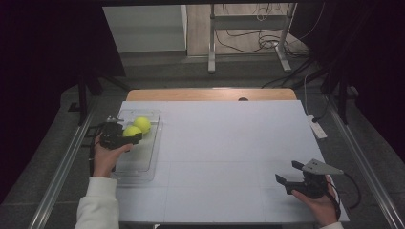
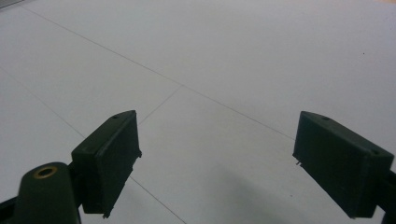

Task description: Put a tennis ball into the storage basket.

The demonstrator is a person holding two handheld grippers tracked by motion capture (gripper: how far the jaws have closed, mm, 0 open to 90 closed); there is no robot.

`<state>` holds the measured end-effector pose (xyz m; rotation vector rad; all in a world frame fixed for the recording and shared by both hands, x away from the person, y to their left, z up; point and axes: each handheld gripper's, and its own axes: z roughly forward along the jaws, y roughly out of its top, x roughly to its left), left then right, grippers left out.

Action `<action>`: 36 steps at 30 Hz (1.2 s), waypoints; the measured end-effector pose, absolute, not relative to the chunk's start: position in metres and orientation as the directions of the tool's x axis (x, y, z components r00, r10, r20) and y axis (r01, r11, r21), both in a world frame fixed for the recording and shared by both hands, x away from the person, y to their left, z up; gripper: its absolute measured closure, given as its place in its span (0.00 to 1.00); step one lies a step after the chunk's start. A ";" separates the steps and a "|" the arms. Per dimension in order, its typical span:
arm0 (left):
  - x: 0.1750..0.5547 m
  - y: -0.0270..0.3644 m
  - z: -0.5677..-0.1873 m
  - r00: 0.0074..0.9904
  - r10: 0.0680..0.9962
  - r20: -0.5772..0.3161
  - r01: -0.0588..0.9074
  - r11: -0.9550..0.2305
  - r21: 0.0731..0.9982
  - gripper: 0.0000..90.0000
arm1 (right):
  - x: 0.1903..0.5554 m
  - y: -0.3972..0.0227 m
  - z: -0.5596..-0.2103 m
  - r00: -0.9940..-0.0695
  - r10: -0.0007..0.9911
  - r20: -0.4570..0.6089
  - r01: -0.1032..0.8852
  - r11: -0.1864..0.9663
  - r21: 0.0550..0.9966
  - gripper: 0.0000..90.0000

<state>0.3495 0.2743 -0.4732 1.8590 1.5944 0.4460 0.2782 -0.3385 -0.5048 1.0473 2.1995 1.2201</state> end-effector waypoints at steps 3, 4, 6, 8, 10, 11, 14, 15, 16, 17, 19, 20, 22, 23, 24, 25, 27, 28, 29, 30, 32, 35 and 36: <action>0.349 0.275 -0.473 0.202 0.968 -0.147 0.747 -0.055 0.663 0.29 | 0.278 -0.338 -0.505 -0.632 0.775 0.002 0.412 0.334 0.848 0.16; 0.349 0.275 -0.473 0.202 0.968 -0.147 0.747 -0.055 0.663 0.28 | 0.278 -0.338 -0.505 -0.632 0.775 0.002 0.412 0.334 0.848 0.16; 0.349 0.276 -0.472 0.200 0.968 -0.152 0.735 -0.045 0.676 0.26 | 0.278 -0.338 -0.505 -0.632 0.775 0.002 0.412 0.334 0.848 0.16; 0.347 0.277 -0.468 0.200 0.966 -0.166 0.727 -0.033 0.686 0.21 | 0.278 -0.339 -0.505 -0.632 0.775 0.002 0.412 0.334 0.848 0.16; 0.347 0.277 -0.466 0.205 0.964 -0.171 0.722 -0.031 0.691 0.19 | 0.278 -0.338 -0.505 -0.632 0.775 0.002 0.413 0.335 0.847 0.16; 0.347 0.277 -0.466 0.205 0.964 -0.171 0.722 -0.031 0.691 0.18 | 0.278 -0.338 -0.505 -0.632 0.775 0.002 0.413 0.335 0.847 0.16; 0.346 0.277 -0.465 0.213 0.960 -0.183 0.722 -0.028 0.691 0.18 | 0.278 -0.338 -0.505 -0.633 0.774 0.001 0.413 0.336 0.847 0.16; 0.346 0.277 -0.465 0.217 0.957 -0.191 0.720 -0.025 0.694 0.17 | 0.278 -0.338 -0.505 -0.633 0.774 0.000 0.412 0.337 0.847 0.16; 0.346 0.277 -0.465 0.219 0.956 -0.194 0.716 -0.023 0.697 0.17 | 0.278 -0.338 -0.505 -0.633 0.775 0.001 0.412 0.336 0.847 0.16; 0.346 0.277 -0.464 0.223 0.955 -0.198 0.712 -0.021 0.701 0.17 | 0.278 -0.338 -0.505 -0.632 0.775 0.001 0.412 0.335 0.847 0.16; 0.345 0.277 -0.463 0.233 0.950 -0.208 0.702 -0.016 0.712 0.16 | 0.278 -0.339 -0.505 -0.632 0.775 0.002 0.413 0.335 0.847 0.16; 0.345 0.277 -0.463 0.233 0.950 -0.208 0.702 -0.016 0.712 0.16 | 0.278 -0.339 -0.505 -0.632 0.775 0.002 0.413 0.335 0.847 0.16; 0.344 0.276 -0.462 0.249 0.941 -0.229 0.694 -0.008 0.720 0.16 | 0.279 -0.339 -0.505 -0.632 0.775 0.002 0.413 0.335 0.847 0.16; 0.344 0.276 -0.462 0.257 0.938 -0.235 0.688 -0.006 0.726 0.16 | 0.279 -0.339 -0.505 -0.632 0.775 0.003 0.414 0.334 0.847 0.16; 0.343 0.276 -0.461 0.269 0.932 -0.242 0.681 -0.006 0.733 0.16 | 0.279 -0.339 -0.505 -0.632 0.775 0.004 0.414 0.333 0.847 0.16; 0.342 0.275 -0.461 0.281 0.927 -0.247 0.675 -0.008 0.738 0.16 | 0.279 -0.339 -0.505 -0.631 0.776 0.005 0.415 0.331 0.847 0.16; 0.340 0.274 -0.461 0.298 0.921 -0.250 0.669 -0.014 0.743 0.16 | 0.280 -0.340 -0.506 -0.630 0.777 0.007 0.416 0.329 0.848 0.16; 0.339 0.273 -0.461 0.304 0.918 -0.253 0.665 -0.015 0.747 0.16 | 0.280 -0.340 -0.506 -0.630 0.777 0.010 0.418 0.329 0.847 0.16; 0.338 0.273 -0.461 0.311 0.914 -0.260 0.661 -0.012 0.750 0.17 | 0.281 -0.340 -0.506 -0.630 0.776 0.013 0.419 0.326 0.847 0.16; 0.337 0.272 -0.461 0.321 0.908 -0.269 0.659 -0.010 0.752 0.17 | 0.281 -0.340 -0.506 -0.631 0.776 0.016 0.421 0.324 0.847 0.16; 0.337 0.271 -0.462 0.329 0.906 -0.266 0.655 -0.016 0.755 0.17 | 0.282 -0.340 -0.507 -0.631 0.776 0.016 0.420 0.324 0.848 0.16; 0.335 0.269 -0.461 0.344 0.903 -0.257 0.645 -0.028 0.764 0.17 | 0.281 -0.340 -0.506 -0.631 0.776 0.021 0.419 0.318 0.851 0.16; 0.335 0.268 -0.461 0.351 0.899 -0.261 0.642 -0.028 0.766 0.17 | 0.282 -0.340 -0.506 -0.632 0.775 0.021 0.417 0.318 0.851 0.16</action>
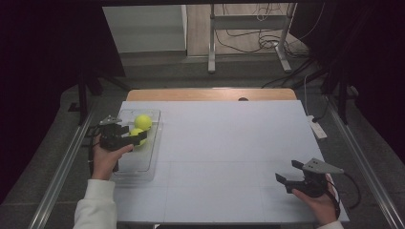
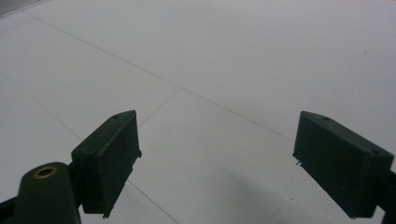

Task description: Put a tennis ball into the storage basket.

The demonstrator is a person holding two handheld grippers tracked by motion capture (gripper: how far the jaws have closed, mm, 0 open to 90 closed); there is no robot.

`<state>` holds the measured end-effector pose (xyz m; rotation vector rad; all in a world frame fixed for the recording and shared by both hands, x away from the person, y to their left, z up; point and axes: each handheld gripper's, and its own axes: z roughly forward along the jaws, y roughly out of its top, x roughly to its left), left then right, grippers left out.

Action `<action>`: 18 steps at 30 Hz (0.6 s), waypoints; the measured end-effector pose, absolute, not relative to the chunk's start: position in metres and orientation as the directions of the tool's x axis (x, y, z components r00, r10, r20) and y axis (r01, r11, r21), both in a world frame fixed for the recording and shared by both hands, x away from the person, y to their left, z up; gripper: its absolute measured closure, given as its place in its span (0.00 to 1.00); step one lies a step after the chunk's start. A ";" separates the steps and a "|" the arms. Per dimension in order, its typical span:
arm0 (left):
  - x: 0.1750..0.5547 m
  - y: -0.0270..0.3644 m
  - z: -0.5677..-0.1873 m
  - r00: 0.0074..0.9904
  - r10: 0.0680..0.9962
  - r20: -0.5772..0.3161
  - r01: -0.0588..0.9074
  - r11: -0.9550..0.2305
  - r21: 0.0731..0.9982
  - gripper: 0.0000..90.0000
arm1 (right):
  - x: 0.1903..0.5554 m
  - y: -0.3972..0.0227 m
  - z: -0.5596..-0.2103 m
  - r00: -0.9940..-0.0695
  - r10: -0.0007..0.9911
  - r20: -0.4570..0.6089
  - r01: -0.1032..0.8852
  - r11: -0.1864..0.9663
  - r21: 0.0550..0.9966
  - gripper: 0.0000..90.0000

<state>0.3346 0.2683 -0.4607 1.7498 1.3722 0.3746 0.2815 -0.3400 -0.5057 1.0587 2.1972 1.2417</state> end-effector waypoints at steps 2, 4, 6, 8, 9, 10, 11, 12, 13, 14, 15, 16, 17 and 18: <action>0.333 0.266 -0.459 0.363 0.894 -0.263 0.634 -0.031 0.772 0.17 | 0.282 -0.340 -0.506 -0.633 0.774 0.024 0.419 0.316 0.851 0.16; 0.330 0.263 -0.458 0.375 0.891 -0.256 0.632 -0.043 0.774 0.17 | 0.283 -0.340 -0.506 -0.633 0.774 0.025 0.420 0.316 0.851 0.16; 0.328 0.263 -0.457 0.376 0.892 -0.253 0.631 -0.046 0.775 0.18 | 0.283 -0.339 -0.506 -0.634 0.773 0.021 0.419 0.321 0.850 0.16; 0.325 0.262 -0.455 0.390 0.885 -0.256 0.621 -0.047 0.782 0.18 | 0.283 -0.339 -0.506 -0.636 0.771 0.021 0.418 0.322 0.849 0.16; 0.324 0.262 -0.454 0.395 0.882 -0.259 0.618 -0.046 0.785 0.18 | 0.283 -0.339 -0.506 -0.637 0.770 0.020 0.417 0.323 0.850 0.16; 0.322 0.261 -0.454 0.402 0.876 -0.267 0.615 -0.042 0.788 0.18 | 0.283 -0.339 -0.506 -0.637 0.770 0.019 0.416 0.323 0.850 0.16; 0.320 0.260 -0.454 0.409 0.872 -0.269 0.613 -0.044 0.789 0.18 | 0.283 -0.339 -0.506 -0.638 0.770 0.017 0.413 0.324 0.851 0.16; 0.318 0.259 -0.454 0.414 0.870 -0.268 0.611 -0.048 0.790 0.18 | 0.283 -0.338 -0.505 -0.637 0.770 0.016 0.412 0.324 0.852 0.16; 0.317 0.258 -0.455 0.416 0.870 -0.265 0.611 -0.051 0.790 0.18 | 0.283 -0.338 -0.505 -0.637 0.771 0.014 0.412 0.325 0.851 0.16; 0.315 0.257 -0.456 0.418 0.871 -0.258 0.610 -0.060 0.790 0.18 | 0.283 -0.338 -0.505 -0.637 0.770 0.013 0.413 0.327 0.850 0.16; 0.314 0.256 -0.457 0.417 0.873 -0.253 0.610 -0.062 0.790 0.17 | 0.282 -0.337 -0.505 -0.638 0.770 0.011 0.413 0.330 0.849 0.16; 0.313 0.256 -0.458 0.419 0.872 -0.253 0.609 -0.064 0.790 0.17 | 0.282 -0.337 -0.505 -0.636 0.771 0.007 0.414 0.334 0.847 0.16; 0.311 0.255 -0.459 0.422 0.870 -0.255 0.609 -0.064 0.791 0.17 | 0.282 -0.337 -0.505 -0.638 0.770 0.009 0.412 0.332 0.848 0.16; 0.310 0.255 -0.459 0.423 0.869 -0.255 0.606 -0.063 0.793 0.17 | 0.282 -0.336 -0.505 -0.637 0.771 0.006 0.412 0.334 0.848 0.16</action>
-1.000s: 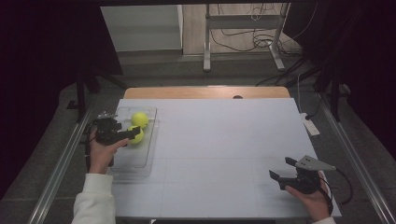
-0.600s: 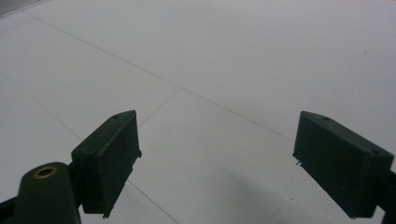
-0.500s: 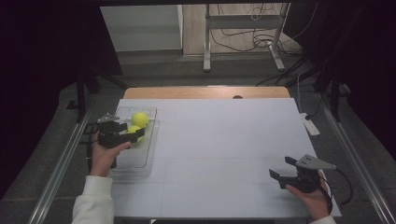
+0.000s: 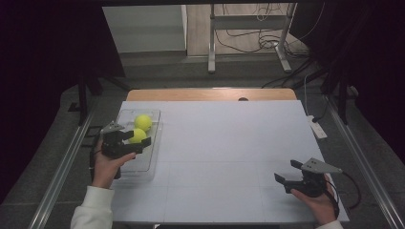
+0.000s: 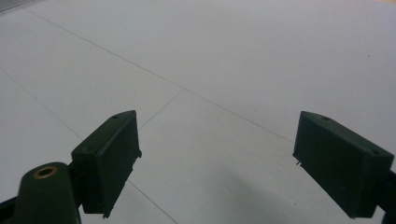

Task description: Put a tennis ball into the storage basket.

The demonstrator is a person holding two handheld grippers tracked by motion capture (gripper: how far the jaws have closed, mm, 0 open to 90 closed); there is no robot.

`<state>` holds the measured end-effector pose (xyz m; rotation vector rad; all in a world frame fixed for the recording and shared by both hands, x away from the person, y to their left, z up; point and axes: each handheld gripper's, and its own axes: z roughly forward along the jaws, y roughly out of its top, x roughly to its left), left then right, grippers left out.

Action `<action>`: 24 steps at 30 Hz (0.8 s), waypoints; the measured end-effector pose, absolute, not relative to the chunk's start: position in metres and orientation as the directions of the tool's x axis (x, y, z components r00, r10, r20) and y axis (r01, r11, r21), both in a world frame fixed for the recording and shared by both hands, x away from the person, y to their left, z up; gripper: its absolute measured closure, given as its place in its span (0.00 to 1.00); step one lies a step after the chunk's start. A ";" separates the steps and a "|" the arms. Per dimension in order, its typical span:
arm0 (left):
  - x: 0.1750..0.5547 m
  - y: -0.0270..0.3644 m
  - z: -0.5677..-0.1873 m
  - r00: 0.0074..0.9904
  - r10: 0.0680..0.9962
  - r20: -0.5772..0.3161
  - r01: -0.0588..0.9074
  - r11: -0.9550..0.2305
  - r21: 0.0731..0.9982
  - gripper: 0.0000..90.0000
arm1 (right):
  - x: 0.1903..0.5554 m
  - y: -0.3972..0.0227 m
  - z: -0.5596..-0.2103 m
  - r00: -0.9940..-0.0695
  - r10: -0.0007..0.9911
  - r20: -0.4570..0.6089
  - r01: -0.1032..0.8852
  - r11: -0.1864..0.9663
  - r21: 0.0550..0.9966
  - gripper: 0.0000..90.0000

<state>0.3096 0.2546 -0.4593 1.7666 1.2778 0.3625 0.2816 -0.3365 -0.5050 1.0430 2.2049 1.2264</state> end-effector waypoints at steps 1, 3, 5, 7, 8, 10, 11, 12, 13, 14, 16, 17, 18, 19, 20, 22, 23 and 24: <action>0.308 0.254 -0.460 0.424 0.869 -0.257 0.603 -0.059 0.796 0.17 | 0.281 -0.337 -0.505 -0.636 0.771 0.005 0.411 0.334 0.848 0.16; 0.304 0.252 -0.460 0.432 0.866 -0.253 0.598 -0.064 0.799 0.17 | 0.281 -0.337 -0.505 -0.636 0.771 0.007 0.410 0.331 0.850 0.16; 0.300 0.249 -0.460 0.440 0.863 -0.248 0.591 -0.071 0.804 0.17 | 0.281 -0.337 -0.504 -0.636 0.771 0.005 0.410 0.332 0.850 0.16; 0.297 0.247 -0.460 0.450 0.860 -0.241 0.583 -0.079 0.809 0.17 | 0.280 -0.337 -0.504 -0.637 0.771 0.004 0.408 0.332 0.850 0.16; 0.294 0.245 -0.460 0.457 0.859 -0.233 0.577 -0.086 0.812 0.17 | 0.280 -0.337 -0.504 -0.635 0.772 0.001 0.408 0.335 0.849 0.16; 0.288 0.242 -0.461 0.469 0.854 -0.224 0.571 -0.100 0.815 0.17 | 0.281 -0.336 -0.504 -0.637 0.771 0.004 0.409 0.334 0.849 0.16; 0.288 0.242 -0.461 0.469 0.854 -0.224 0.571 -0.100 0.815 0.18 | 0.281 -0.336 -0.504 -0.638 0.770 0.004 0.410 0.334 0.849 0.16; 0.286 0.241 -0.462 0.472 0.853 -0.220 0.568 -0.104 0.816 0.18 | 0.281 -0.336 -0.505 -0.638 0.770 0.004 0.410 0.335 0.849 0.16; 0.284 0.239 -0.463 0.478 0.852 -0.216 0.567 -0.111 0.816 0.18 | 0.282 -0.336 -0.505 -0.637 0.771 0.001 0.409 0.338 0.848 0.16; 0.282 0.238 -0.463 0.480 0.851 -0.211 0.564 -0.116 0.818 0.18 | 0.282 -0.336 -0.505 -0.639 0.769 0.002 0.408 0.337 0.848 0.16; 0.277 0.234 -0.465 0.492 0.846 -0.206 0.558 -0.125 0.820 0.18 | 0.282 -0.336 -0.505 -0.641 0.768 0.003 0.408 0.337 0.849 0.16; 0.275 0.232 -0.466 0.496 0.844 -0.201 0.554 -0.130 0.822 0.18 | 0.282 -0.336 -0.505 -0.642 0.767 0.003 0.408 0.338 0.848 0.16; 0.273 0.230 -0.466 0.502 0.842 -0.196 0.550 -0.136 0.824 0.18 | 0.282 -0.335 -0.505 -0.643 0.766 0.003 0.407 0.339 0.848 0.16; 0.270 0.227 -0.467 0.509 0.839 -0.191 0.546 -0.144 0.825 0.18 | 0.282 -0.335 -0.505 -0.643 0.766 0.002 0.407 0.339 0.848 0.16; 0.270 0.227 -0.467 0.509 0.839 -0.191 0.546 -0.144 0.825 0.18 | 0.282 -0.335 -0.505 -0.643 0.766 0.003 0.406 0.338 0.849 0.16; 0.266 0.223 -0.469 0.516 0.837 -0.185 0.538 -0.148 0.830 0.18 | 0.282 -0.336 -0.505 -0.642 0.766 0.003 0.407 0.338 0.849 0.16; 0.264 0.223 -0.469 0.523 0.833 -0.184 0.535 -0.153 0.831 0.18 | 0.282 -0.336 -0.505 -0.642 0.766 0.003 0.407 0.338 0.849 0.16; 0.263 0.222 -0.470 0.526 0.830 -0.184 0.534 -0.155 0.831 0.18 | 0.282 -0.336 -0.505 -0.642 0.767 0.003 0.407 0.338 0.849 0.16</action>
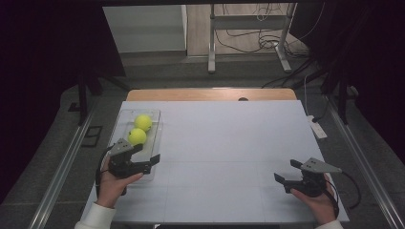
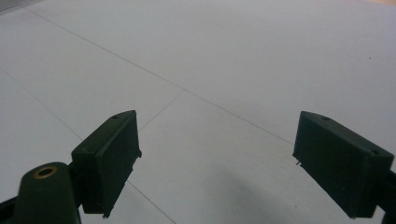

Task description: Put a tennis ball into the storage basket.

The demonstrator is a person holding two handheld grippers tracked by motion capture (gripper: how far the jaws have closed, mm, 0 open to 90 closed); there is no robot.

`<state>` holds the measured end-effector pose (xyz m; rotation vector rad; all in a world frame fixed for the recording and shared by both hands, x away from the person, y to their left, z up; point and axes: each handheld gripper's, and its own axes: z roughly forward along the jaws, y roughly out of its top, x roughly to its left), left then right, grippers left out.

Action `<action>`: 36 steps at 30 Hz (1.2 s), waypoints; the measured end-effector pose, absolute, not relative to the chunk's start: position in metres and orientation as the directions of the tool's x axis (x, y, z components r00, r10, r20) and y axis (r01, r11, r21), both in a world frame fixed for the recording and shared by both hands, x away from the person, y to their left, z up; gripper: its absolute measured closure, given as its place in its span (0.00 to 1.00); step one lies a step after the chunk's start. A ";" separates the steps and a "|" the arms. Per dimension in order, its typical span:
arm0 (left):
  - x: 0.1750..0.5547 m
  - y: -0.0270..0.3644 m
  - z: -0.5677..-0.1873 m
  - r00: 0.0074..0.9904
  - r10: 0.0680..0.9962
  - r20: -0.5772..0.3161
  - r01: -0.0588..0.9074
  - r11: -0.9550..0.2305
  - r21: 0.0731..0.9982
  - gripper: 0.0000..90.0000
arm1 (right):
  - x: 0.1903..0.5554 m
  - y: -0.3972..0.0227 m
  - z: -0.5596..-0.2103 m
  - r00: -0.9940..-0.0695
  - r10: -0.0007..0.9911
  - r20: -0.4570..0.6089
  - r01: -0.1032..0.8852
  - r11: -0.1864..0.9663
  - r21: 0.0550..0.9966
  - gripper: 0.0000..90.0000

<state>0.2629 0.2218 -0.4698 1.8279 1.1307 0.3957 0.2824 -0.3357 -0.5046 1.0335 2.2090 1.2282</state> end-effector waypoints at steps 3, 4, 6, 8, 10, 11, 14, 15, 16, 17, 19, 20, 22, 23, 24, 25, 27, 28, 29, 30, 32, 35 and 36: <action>0.259 0.221 -0.473 0.527 0.829 -0.185 0.532 -0.152 0.833 0.18 | 0.282 -0.336 -0.505 -0.643 0.766 0.003 0.406 0.338 0.849 0.16; 0.259 0.221 -0.475 0.527 0.829 -0.186 0.532 -0.151 0.833 0.18 | 0.282 -0.336 -0.504 -0.643 0.766 0.003 0.406 0.338 0.849 0.16; 0.257 0.220 -0.478 0.523 0.831 -0.187 0.529 -0.145 0.836 0.18 | 0.282 -0.336 -0.504 -0.642 0.766 0.003 0.406 0.337 0.849 0.16; 0.255 0.219 -0.480 0.519 0.836 -0.181 0.521 -0.141 0.842 0.18 | 0.282 -0.336 -0.504 -0.643 0.766 0.004 0.406 0.337 0.849 0.16; 0.254 0.218 -0.484 0.524 0.833 -0.175 0.516 -0.147 0.844 0.18 | 0.282 -0.335 -0.504 -0.644 0.765 0.003 0.405 0.338 0.849 0.16; 0.253 0.217 -0.485 0.526 0.833 -0.175 0.515 -0.148 0.844 0.18 | 0.282 -0.335 -0.504 -0.644 0.765 0.003 0.405 0.338 0.849 0.16; 0.253 0.216 -0.488 0.529 0.831 -0.171 0.514 -0.153 0.844 0.18 | 0.282 -0.336 -0.504 -0.643 0.766 0.003 0.405 0.338 0.850 0.16; 0.253 0.216 -0.488 0.530 0.830 -0.171 0.513 -0.154 0.845 0.18 | 0.282 -0.336 -0.504 -0.643 0.766 0.002 0.405 0.338 0.850 0.16; 0.253 0.215 -0.488 0.532 0.830 -0.167 0.510 -0.157 0.846 0.18 | 0.282 -0.336 -0.504 -0.644 0.765 0.002 0.404 0.338 0.850 0.16; 0.253 0.215 -0.488 0.534 0.829 -0.166 0.508 -0.158 0.846 0.18 | 0.282 -0.335 -0.504 -0.644 0.765 0.002 0.403 0.337 0.851 0.16; 0.253 0.214 -0.488 0.537 0.827 -0.165 0.505 -0.159 0.848 0.18 | 0.282 -0.335 -0.504 -0.644 0.765 0.001 0.403 0.338 0.851 0.16; 0.253 0.214 -0.488 0.537 0.827 -0.165 0.506 -0.160 0.848 0.18 | 0.281 -0.335 -0.504 -0.643 0.765 0.000 0.402 0.339 0.851 0.16; 0.254 0.215 -0.489 0.535 0.829 -0.165 0.508 -0.159 0.847 0.18 | 0.281 -0.336 -0.504 -0.643 0.766 -0.001 0.402 0.338 0.851 0.16; 0.254 0.215 -0.489 0.535 0.829 -0.165 0.508 -0.159 0.847 0.18 | 0.281 -0.336 -0.504 -0.643 0.766 -0.001 0.402 0.338 0.851 0.16; 0.255 0.215 -0.490 0.532 0.831 -0.165 0.509 -0.158 0.846 0.18 | 0.281 -0.336 -0.504 -0.643 0.766 -0.001 0.402 0.338 0.851 0.16; 0.255 0.215 -0.490 0.532 0.831 -0.165 0.509 -0.158 0.846 0.18 | 0.281 -0.336 -0.504 -0.643 0.766 -0.001 0.402 0.338 0.851 0.16; 0.255 0.215 -0.490 0.532 0.830 -0.166 0.510 -0.158 0.845 0.18 | 0.281 -0.336 -0.504 -0.641 0.767 0.001 0.404 0.336 0.851 0.16; 0.255 0.215 -0.490 0.532 0.830 -0.166 0.510 -0.158 0.845 0.18 | 0.281 -0.336 -0.504 -0.641 0.767 0.001 0.404 0.336 0.851 0.16; 0.256 0.215 -0.490 0.533 0.830 -0.163 0.509 -0.161 0.845 0.18 | 0.281 -0.336 -0.504 -0.641 0.767 0.001 0.403 0.336 0.851 0.16; 0.256 0.215 -0.490 0.533 0.830 -0.163 0.510 -0.162 0.845 0.18 | 0.281 -0.336 -0.503 -0.642 0.767 0.001 0.402 0.335 0.852 0.16; 0.256 0.215 -0.490 0.534 0.830 -0.164 0.511 -0.162 0.844 0.18 | 0.280 -0.336 -0.503 -0.641 0.768 -0.001 0.402 0.337 0.851 0.16; 0.257 0.215 -0.491 0.539 0.826 -0.165 0.513 -0.166 0.842 0.18 | 0.280 -0.336 -0.503 -0.640 0.768 -0.001 0.402 0.337 0.851 0.16; 0.257 0.215 -0.491 0.539 0.826 -0.166 0.514 -0.166 0.842 0.18 | 0.280 -0.336 -0.503 -0.640 0.768 0.000 0.403 0.336 0.851 0.16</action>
